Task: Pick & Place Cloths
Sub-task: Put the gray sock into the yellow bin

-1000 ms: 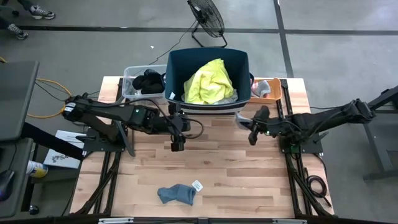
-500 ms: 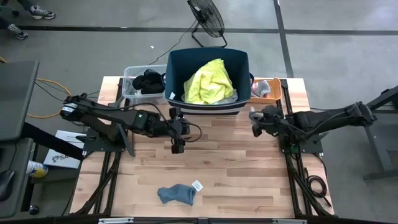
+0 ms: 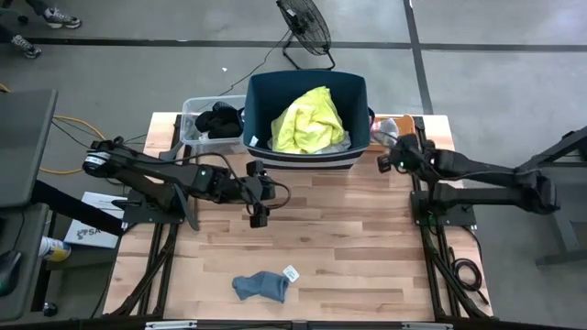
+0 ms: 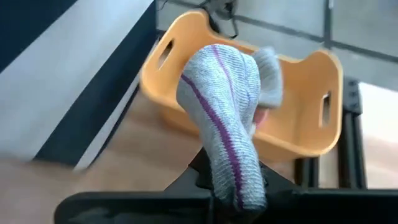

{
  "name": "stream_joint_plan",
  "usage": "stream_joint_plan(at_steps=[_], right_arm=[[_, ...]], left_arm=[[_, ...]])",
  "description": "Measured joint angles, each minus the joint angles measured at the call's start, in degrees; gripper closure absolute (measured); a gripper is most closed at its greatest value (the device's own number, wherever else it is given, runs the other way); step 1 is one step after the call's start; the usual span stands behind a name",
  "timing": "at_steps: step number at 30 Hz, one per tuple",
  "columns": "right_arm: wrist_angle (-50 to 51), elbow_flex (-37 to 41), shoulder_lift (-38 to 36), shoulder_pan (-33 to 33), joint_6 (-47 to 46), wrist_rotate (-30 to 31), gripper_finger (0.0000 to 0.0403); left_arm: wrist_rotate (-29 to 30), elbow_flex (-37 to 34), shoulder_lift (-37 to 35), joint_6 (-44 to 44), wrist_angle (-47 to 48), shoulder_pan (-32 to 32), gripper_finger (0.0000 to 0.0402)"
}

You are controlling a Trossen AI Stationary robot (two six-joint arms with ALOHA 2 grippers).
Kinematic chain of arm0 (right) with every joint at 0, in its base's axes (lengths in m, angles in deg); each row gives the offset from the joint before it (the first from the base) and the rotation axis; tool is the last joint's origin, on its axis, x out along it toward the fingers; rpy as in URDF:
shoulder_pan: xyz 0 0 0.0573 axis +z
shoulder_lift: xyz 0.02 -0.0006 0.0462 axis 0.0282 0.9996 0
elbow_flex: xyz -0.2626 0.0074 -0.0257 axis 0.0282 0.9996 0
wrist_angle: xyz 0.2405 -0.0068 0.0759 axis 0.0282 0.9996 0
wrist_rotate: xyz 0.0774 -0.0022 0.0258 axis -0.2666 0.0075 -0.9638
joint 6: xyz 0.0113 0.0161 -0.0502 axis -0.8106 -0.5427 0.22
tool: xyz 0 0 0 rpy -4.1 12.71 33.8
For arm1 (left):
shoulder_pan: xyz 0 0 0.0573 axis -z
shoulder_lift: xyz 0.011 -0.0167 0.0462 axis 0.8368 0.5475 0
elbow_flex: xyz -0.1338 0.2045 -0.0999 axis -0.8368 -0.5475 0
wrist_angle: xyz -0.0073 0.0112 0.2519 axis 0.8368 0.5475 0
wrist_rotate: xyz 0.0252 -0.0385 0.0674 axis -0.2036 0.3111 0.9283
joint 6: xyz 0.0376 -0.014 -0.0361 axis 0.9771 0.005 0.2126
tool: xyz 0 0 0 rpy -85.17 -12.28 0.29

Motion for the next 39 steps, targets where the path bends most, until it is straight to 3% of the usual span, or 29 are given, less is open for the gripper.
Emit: stream_joint_plan(at_steps=[8,17,25,39], right_arm=[[-13.1,0.0,2.8,-13.0,13.6,-0.7,0.0399],[-20.0,0.0,12.6,-22.7,17.6,-4.7,0.0399],[-26.7,0.0,21.1,-27.4,19.3,-8.9,0.0399],[-33.8,-0.2,33.5,-31.0,14.0,-13.6,0.0398]], left_arm=[[-0.2,-0.3,0.1,-0.4,-1.0,0.0,0.0121],[-0.2,-0.3,0.1,-0.4,-1.9,0.0,0.0121],[-0.2,-0.3,0.1,-0.8,-1.9,0.0,0.0121],[-0.2,-0.3,0.1,-1.3,-2.0,0.0,0.0121]])
